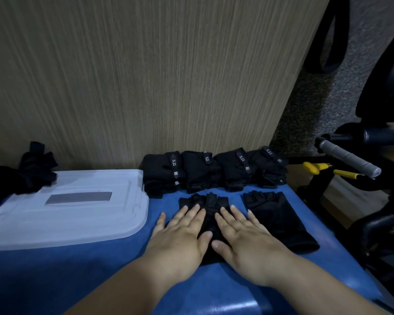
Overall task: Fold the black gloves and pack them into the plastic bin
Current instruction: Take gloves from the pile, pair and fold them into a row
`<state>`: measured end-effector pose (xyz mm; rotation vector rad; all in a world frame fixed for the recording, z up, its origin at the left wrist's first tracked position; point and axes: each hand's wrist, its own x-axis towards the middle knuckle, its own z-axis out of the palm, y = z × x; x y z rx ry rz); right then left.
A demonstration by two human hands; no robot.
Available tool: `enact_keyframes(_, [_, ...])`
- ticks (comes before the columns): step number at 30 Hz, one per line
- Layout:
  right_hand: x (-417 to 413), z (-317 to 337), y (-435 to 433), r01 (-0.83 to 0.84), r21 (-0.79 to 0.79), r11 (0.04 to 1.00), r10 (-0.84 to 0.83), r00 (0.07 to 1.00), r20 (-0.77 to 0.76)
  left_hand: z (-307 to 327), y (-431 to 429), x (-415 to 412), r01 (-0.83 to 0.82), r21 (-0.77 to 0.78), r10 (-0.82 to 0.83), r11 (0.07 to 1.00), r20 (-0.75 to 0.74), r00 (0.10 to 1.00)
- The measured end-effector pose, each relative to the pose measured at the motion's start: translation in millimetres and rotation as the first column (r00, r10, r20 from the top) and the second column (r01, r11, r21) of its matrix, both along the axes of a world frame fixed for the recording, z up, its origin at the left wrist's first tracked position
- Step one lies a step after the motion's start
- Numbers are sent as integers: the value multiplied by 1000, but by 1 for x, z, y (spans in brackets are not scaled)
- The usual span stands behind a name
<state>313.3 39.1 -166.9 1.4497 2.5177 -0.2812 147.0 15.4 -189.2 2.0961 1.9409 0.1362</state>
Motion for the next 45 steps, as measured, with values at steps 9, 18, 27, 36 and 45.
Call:
enact_keyframes(9, [8,10,-4,14,118,993,-3,996,-92,2,-4,1,-27,6,27,1000,-9,1000])
enact_keyframes(18, [71,31,27,589,194,785,-481,775,-409,3,-9,10,-49,8,49,999,-5,999])
enact_keyframes(27, [96,23,41,712,7,702,-698,690,-192,3,-6,14,-9,-5,9,1000,15,1000])
enact_keyframes(36, [77,17,37,502,-483,717,-680,351,-644,2,-2,14,-2,4,2,1000,22,1000])
enact_keyframes(45, [44,42,17,134,-615,777,-629,167,-759,5,2,6,20,62,-35,998,260,965])
